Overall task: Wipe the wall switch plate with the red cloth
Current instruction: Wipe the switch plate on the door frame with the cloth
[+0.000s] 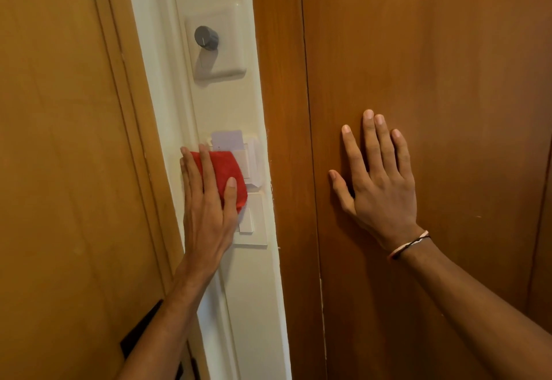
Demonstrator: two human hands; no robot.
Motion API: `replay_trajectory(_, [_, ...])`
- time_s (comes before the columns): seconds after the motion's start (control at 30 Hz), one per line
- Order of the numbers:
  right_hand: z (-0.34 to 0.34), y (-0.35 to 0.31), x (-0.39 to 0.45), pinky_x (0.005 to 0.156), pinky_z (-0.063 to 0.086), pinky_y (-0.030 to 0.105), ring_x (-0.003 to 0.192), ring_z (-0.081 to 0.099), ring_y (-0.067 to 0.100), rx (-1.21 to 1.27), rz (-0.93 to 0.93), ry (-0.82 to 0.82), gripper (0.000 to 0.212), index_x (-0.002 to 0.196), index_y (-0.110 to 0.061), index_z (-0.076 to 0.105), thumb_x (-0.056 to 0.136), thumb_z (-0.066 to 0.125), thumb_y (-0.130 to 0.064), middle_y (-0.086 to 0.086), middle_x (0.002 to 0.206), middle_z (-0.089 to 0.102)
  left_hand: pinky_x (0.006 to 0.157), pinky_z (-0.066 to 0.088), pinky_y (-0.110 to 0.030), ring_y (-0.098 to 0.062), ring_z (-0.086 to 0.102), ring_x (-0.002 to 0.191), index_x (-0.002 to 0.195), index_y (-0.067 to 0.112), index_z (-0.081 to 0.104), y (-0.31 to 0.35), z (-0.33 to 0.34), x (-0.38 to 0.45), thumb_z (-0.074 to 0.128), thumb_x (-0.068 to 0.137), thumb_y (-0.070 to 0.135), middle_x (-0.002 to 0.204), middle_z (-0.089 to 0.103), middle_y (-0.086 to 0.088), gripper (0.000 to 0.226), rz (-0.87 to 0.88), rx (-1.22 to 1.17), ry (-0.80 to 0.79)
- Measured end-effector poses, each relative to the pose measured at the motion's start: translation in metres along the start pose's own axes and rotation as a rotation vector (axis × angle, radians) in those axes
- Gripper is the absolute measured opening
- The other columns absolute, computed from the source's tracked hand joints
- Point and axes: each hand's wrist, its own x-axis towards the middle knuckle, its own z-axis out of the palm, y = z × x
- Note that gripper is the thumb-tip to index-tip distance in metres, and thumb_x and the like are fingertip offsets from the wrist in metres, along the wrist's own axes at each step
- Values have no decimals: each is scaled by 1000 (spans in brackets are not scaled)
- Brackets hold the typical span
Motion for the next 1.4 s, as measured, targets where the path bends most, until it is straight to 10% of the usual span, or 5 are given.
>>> replay_trajectory(1.07, [-6, -2, 1, 131, 23, 53, 161, 21, 36, 91, 21, -34, 70, 164, -14, 30, 106, 38, -53, 21, 172, 23, 126, 13, -58, -39, 4, 157, 161, 20, 7, 50, 26, 3, 25, 104, 52, 169, 7, -19, 67, 66, 405, 69])
replay_trajectory(1.23, [-36, -48, -5, 114, 51, 47, 138, 57, 29, 523, 24, -118, 51, 144, -9, 58, 99, 61, -35, 17, 148, 59, 126, 15, -59, -33, -1, 157, 161, 24, 5, 51, 9, 1, 21, 101, 38, 170, 1, -12, 64, 69, 147, -5])
replay_trajectory(1.4, [-58, -112, 16, 98, 60, 27, 118, 66, 10, 1223, 425, -555, 60, 151, -20, 44, 99, 63, -43, -2, 136, 65, 125, 22, -56, -23, 2, 158, 157, 28, -2, 50, -5, 2, 37, 107, 27, 171, 4, -3, 63, 73, -147, 9])
